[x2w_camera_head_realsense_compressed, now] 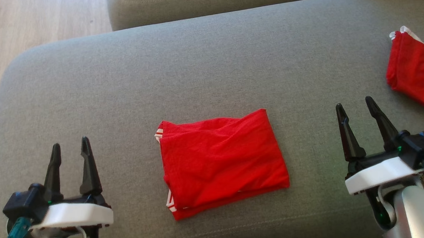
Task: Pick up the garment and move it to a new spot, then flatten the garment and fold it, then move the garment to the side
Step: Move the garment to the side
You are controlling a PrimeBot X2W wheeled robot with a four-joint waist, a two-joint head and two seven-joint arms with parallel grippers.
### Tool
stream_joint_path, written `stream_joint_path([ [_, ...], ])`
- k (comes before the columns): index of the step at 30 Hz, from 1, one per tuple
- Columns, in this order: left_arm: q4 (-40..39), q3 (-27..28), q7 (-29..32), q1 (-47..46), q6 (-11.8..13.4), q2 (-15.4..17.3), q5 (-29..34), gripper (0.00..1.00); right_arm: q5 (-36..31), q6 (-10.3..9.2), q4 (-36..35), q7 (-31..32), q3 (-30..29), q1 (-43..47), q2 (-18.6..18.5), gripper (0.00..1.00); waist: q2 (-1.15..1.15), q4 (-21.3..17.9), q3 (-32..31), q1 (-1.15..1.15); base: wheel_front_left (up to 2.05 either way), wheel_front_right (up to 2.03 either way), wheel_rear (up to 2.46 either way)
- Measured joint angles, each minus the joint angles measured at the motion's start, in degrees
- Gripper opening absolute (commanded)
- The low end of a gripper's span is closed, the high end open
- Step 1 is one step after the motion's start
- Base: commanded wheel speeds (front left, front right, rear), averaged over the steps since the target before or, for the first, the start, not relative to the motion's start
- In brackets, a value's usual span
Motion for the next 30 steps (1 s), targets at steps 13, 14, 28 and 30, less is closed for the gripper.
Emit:
stream_joint_path([
  [13, 0.37, -1.66, 0.00, -0.17, -0.66, 0.01, 0.56, 1.00, 7.27, 0.00, 8.28, 0.04, 7.05, -1.00, 0.01, 1.00, 0.00, 1.40, 1.94, 0.00, 0.00, 0.00, 0.00],
  [14, 0.47, -1.80, 0.00, -0.31, -0.69, 0.01, 0.67, 1.00, 8.16, 0.00, 9.61, 0.26, 8.02, -1.47, 0.00, 1.00, 0.00, 1.61, 2.26, 0.01, 0.00, 0.00, 0.00],
  [28, 1.07, -2.45, 0.00, -2.68, -1.25, 0.00, 1.56, 1.00, 14.48, 0.00, 29.26, 1.91, 15.63, -11.04, -0.10, 1.00, 0.00, 5.09, 5.15, 0.01, 0.00, 0.00, 0.00],
  [30, 1.09, -2.45, 0.00, -2.68, -1.25, 0.00, 1.56, 1.00, 16.02, 0.00, 31.44, 1.87, 16.41, -11.96, -0.11, 0.57, 0.00, 5.42, 5.29, 0.01, 0.00, 0.00, 0.00],
])
